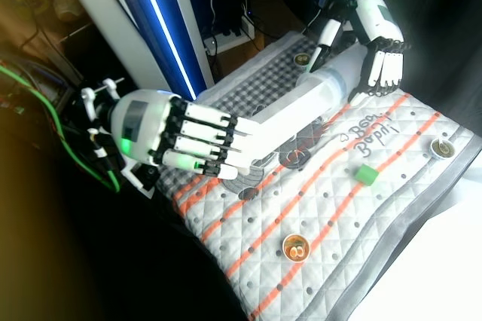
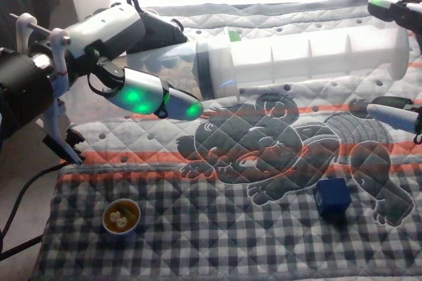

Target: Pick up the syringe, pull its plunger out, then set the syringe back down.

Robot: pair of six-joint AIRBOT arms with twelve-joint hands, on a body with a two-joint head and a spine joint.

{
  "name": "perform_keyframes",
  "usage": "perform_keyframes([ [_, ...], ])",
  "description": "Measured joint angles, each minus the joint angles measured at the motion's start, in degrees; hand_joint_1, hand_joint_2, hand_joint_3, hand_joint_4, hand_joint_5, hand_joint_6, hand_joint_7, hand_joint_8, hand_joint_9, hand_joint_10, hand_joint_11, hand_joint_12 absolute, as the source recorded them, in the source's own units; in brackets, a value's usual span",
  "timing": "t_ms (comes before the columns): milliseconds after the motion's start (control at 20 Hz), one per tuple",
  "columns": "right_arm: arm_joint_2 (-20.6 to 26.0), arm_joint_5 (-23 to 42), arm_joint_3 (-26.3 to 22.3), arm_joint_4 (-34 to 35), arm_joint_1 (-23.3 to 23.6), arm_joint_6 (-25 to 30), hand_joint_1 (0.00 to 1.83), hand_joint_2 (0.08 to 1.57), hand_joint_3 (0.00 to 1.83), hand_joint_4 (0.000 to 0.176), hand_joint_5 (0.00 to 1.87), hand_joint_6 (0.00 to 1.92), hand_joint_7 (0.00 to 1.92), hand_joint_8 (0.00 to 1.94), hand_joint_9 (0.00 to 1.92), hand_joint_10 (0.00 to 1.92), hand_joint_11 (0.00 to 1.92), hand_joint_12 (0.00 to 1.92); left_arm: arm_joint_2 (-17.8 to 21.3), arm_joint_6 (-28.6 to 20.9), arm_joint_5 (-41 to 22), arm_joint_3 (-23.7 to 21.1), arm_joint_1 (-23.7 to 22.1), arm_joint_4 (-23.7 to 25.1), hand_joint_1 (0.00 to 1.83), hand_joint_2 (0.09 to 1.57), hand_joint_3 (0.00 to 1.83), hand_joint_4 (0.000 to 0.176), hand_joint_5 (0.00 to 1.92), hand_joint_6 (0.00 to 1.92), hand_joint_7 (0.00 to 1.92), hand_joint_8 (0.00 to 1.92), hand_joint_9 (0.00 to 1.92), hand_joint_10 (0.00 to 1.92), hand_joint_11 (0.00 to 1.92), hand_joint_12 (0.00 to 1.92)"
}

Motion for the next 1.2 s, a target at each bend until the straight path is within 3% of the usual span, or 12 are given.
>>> perform_keyframes([
  [150, 0.02, 0.09, 0.0, 0.13, 0.59, 0.02, 0.92, 0.78, 0.0, 0.1, 0.22, 0.0, 0.01, 0.0, 0.12, 0.0, 0.0, 0.72, -2.71, -0.22, -0.68, 1.95, 0.2, -0.2, 1.22, 1.17, 0.0, 0.0, 1.0, 0.98, 0.74, 1.36, 0.58, 1.28, 0.31, 1.87],
  [250, 0.0, 0.11, 0.0, -0.55, 0.83, 0.07, 0.86, 0.79, 0.0, 0.093, 0.18, 0.0, 0.0, 0.0, 0.09, 0.0, 0.0, 0.71, -5.81, -0.24, -2.99, 4.59, 0.79, -0.79, 1.21, 1.19, 0.0, 0.0, 0.96, 1.08, 0.72, 1.34, 0.51, 1.31, 0.29, 1.86],
  [350, 0.0, 0.02, -0.11, -0.55, 0.83, 0.11, 0.83, 0.81, 0.0, 0.085, 0.14, 0.0, 0.0, 0.0, 0.05, 0.0, 0.0, 0.64, -8.87, 0.7, -6.43, 6.93, 1.44, -0.68, 1.23, 1.18, 0.0, 0.0, 1.0, 0.8, 0.72, 1.55, 0.55, 1.71, 0.51, 1.92],
  [550, 0.02, 0.33, -0.11, -0.76, 1.22, 0.13, 0.83, 0.84, 0.01, 0.055, 0.17, 0.01, 0.0, 0.0, 0.07, 0.01, 0.0, 0.72, -11.1, 0.11, -7.89, 10.32, 1.51, -2.03, 1.23, 1.17, 0.0, 0.0, 1.02, 1.0, 0.73, 1.29, 0.5, 1.04, 0.25, 1.65],
  [700, 0.0, 0.31, -0.11, -0.72, 1.22, 0.13, 0.81, 0.86, 0.01, 0.042, 0.18, 0.01, 0.02, 0.0, 0.1, 0.01, 0.0, 0.67, -12.26, 0.55, -9.4, 11.61, 1.6, -1.05, 1.2, 1.21, 0.0, 0.0, 0.93, 1.18, 0.66, 1.33, 0.28, 1.12, 0.05, 1.76],
  [750, 0.02, 0.28, -0.11, -0.66, 1.22, 0.13, 0.83, 0.86, 0.01, 0.032, 0.19, 0.01, 0.05, 0.01, 0.12, 0.02, 0.0, 0.7, -12.55, 0.55, -9.92, 12.02, 1.6, -0.72, 1.12, 1.18, 0.0, 0.0, 0.87, 1.17, 0.55, 0.79, 0.2, 0.97, 0.01, 1.64],
  [850, 0.02, 0.33, -0.11, -0.72, 1.22, 0.15, 0.84, 0.86, 0.01, 0.018, 0.19, 0.0, 0.05, 0.0, 0.12, 0.01, 0.0, 0.67, -12.66, 0.42, -10.54, 12.11, 1.6, -0.04, 0.98, 1.04, 0.0, 0.001, 0.57, 0.27, 0.33, 0.13, 0.06, 0.42, 0.0, 1.01],
  [900, 0.02, 0.31, -0.11, -0.72, 1.22, 0.13, 0.83, 0.84, 0.0, 0.017, 0.21, 0.01, 0.08, 0.01, 0.14, 0.02, 0.0, 0.73, -12.66, 0.52, -10.54, 12.09, 1.77, 0.13, 0.93, 0.98, 0.0, 0.043, 0.43, 0.11, 0.21, 0.03, 0.03, 0.26, 0.0, 0.83],
  [1000, 0.02, 0.31, -0.11, -0.76, 1.22, 0.15, 0.82, 0.84, 0.0, 0.004, 0.21, 0.0, 0.1, 0.0, 0.16, 0.02, 0.0, 0.78, -11.93, 0.55, -9.62, 10.84, 1.97, -0.15, 0.83, 0.95, 0.0, 0.107, 0.2, 0.01, 0.07, 0.0, 0.0, 0.09, 0.0, 0.75],
  [1100, 0.02, 0.44, -0.11, -0.31, 1.22, 0.15, 0.88, 0.88, 0.01, 0.015, 0.24, 0.01, 0.12, 0.01, 0.13, 0.0, 0.0, 0.66, -10.91, 0.37, -8.59, 8.96, 2.25, -0.61, 0.65, 0.94, 0.0, 0.13, 0.0, 0.0, 0.05, 0.01, 0.06, 0.03, 0.0, 0.83],
  [1150, 0.02, 0.59, -0.11, -0.48, 1.25, 0.15, 0.88, 0.88, 0.01, 0.015, 0.24, 0.01, 0.12, 0.01, 0.13, 0.0, 0.0, 0.66, -10.82, 0.26, -8.61, 8.98, 2.27, -0.5, 0.65, 0.94, 0.0, 0.13, 0.0, 0.0, 0.05, 0.01, 0.06, 0.03, 0.0, 0.83],
  [1200, 0.02, 0.61, -0.11, -0.74, 1.22, 0.17, 0.88, 0.88, 0.0, 0.027, 0.25, 0.01, 0.14, 0.01, 0.14, 0.0, 0.0, 0.63, -10.82, 0.15, -8.52, 8.98, 2.27, -0.57, 0.59, 0.96, 0.0, 0.088, 0.05, 0.01, 0.09, 0.01, 0.11, 0.04, 0.0, 1.08],
])
